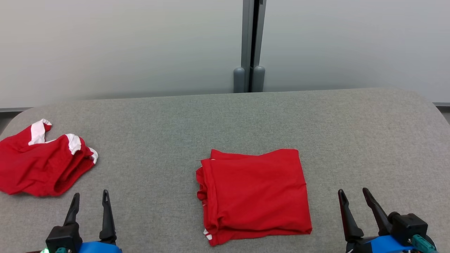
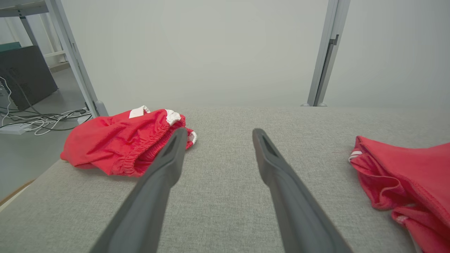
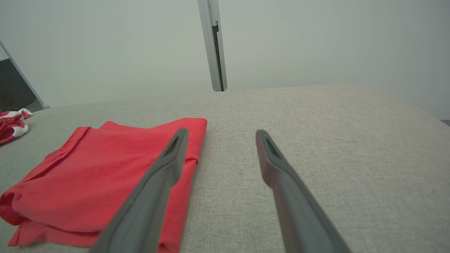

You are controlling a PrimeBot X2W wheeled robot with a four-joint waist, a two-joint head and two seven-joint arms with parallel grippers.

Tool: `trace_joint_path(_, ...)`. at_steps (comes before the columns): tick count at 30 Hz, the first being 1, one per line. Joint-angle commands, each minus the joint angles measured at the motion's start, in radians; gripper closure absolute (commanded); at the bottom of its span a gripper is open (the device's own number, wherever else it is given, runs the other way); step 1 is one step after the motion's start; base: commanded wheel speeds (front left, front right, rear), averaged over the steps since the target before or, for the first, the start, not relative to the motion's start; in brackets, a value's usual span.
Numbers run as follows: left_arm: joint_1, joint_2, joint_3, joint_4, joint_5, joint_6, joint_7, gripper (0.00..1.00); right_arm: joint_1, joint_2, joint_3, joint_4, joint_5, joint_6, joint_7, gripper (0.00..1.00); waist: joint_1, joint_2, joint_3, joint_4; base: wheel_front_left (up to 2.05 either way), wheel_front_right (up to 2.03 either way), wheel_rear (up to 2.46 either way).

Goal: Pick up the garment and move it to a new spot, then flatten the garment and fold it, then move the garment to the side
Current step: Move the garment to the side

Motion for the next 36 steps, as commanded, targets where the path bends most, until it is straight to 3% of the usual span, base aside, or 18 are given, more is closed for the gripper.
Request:
trace_joint_path(1,-0.012,-0.003,0.007,-0.001,0.007,-0.007,-0.005,0.0,0.002,-0.001,0.0,0.003,-0.004,0.0,-0.005,0.0,0.0,-0.0002,0.0,0.0,0.0,0.0,0.0)
trace_joint_path(17,-0.018,-0.013,0.02,-0.009,0.022,-0.012,-0.005,0.0,-0.017,0.004,0.003,0.01,-0.006,0.0,-0.005,0.0,0.0,-0.0002,0.01,-0.002,0.0,0.0,0.0)
trace_joint_path(26,-0.048,-0.018,0.02,-0.017,0.034,-0.008,-0.005,0.0,-0.199,-0.017,0.053,0.06,-0.006,0.0,0.007,0.0,0.0,-0.0002,0.051,0.001,0.0,0.0,0.0)
trace_joint_path(36,-0.116,-0.031,0.003,-0.022,0.048,-0.013,-0.005,0.0,-0.414,-0.042,0.135,0.245,-0.005,0.0,0.161,0.0,0.0,-0.0002,0.129,0.024,0.0,0.0,0.0)
